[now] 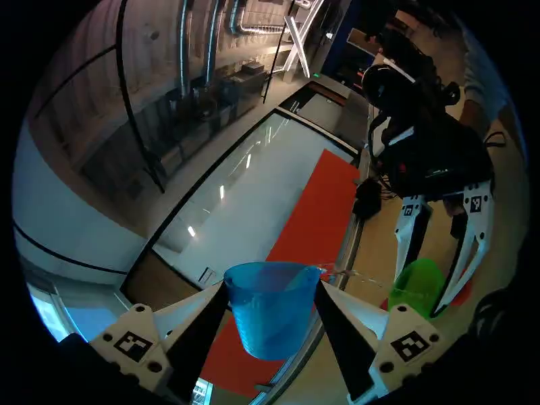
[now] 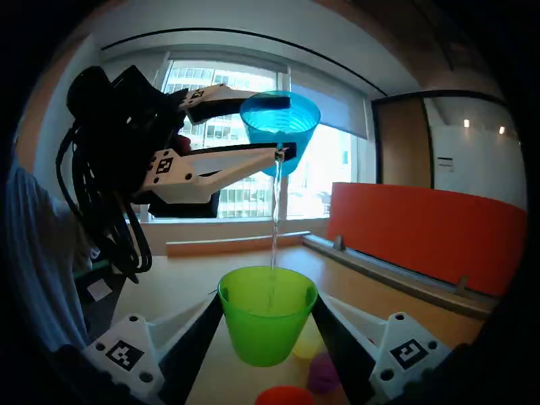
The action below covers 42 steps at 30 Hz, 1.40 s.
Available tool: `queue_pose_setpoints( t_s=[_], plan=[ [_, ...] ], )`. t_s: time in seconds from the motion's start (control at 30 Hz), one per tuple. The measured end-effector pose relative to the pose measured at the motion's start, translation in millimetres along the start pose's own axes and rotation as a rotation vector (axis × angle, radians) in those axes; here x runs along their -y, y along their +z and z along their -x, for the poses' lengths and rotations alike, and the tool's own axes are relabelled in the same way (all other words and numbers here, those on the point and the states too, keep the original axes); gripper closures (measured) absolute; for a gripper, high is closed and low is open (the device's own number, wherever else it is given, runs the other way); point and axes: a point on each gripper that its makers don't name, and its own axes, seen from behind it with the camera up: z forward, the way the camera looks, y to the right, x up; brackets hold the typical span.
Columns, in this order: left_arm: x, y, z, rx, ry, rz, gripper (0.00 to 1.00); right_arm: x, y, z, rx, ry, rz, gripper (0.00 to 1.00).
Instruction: Pour water
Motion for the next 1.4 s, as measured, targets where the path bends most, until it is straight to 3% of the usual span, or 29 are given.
queue_pose_setpoints(
  t_s=[1.4],
  plan=[
    [15.4, -0.9, -15.8, -0.007, 0.216, -0.031, 0.13, -11.4, -3.3, -10.0, -0.019, -0.015, 0.018, 0.09]
  ],
)
